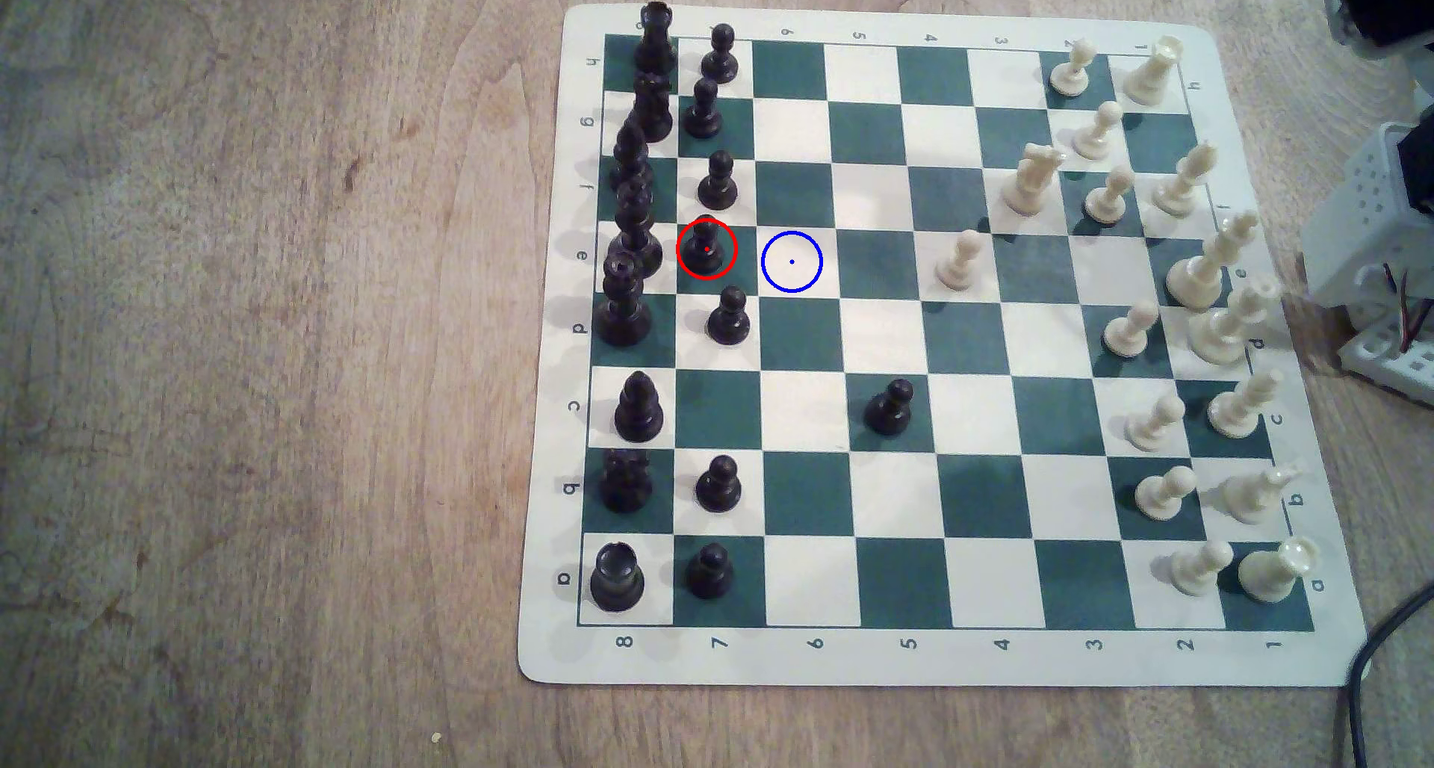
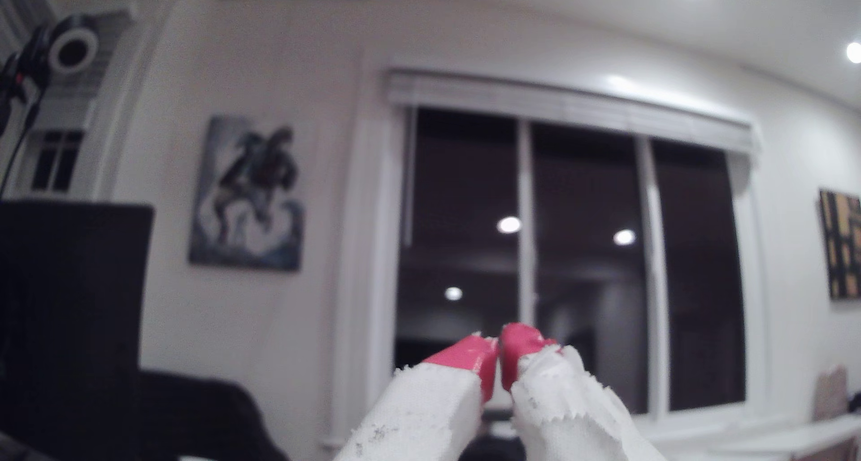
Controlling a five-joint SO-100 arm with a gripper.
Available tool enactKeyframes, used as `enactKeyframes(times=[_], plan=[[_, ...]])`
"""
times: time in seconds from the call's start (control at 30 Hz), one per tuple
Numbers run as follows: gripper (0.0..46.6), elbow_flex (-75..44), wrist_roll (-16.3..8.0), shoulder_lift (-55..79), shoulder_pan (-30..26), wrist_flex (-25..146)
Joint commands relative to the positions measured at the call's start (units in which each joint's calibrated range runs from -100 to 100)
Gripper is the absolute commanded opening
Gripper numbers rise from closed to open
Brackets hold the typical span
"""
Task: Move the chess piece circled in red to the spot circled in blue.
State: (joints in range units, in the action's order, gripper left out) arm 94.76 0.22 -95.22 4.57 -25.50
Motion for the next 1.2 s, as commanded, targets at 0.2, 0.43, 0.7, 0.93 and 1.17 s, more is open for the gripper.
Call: enactKeyframes(times=[0.2,0.43,0.7,0.93,1.17], plan=[[8.4,-11.6,7.7,-0.6,-1.1,5.3],[8.5,-25.6,7.7,5.8,-1.1,14.9],[8.7,-38.2,7.5,12.0,-0.5,26.0],[8.7,-38.5,5.4,20.4,-0.3,28.0],[8.8,-42.6,5.4,34.6,-3.3,24.7]])
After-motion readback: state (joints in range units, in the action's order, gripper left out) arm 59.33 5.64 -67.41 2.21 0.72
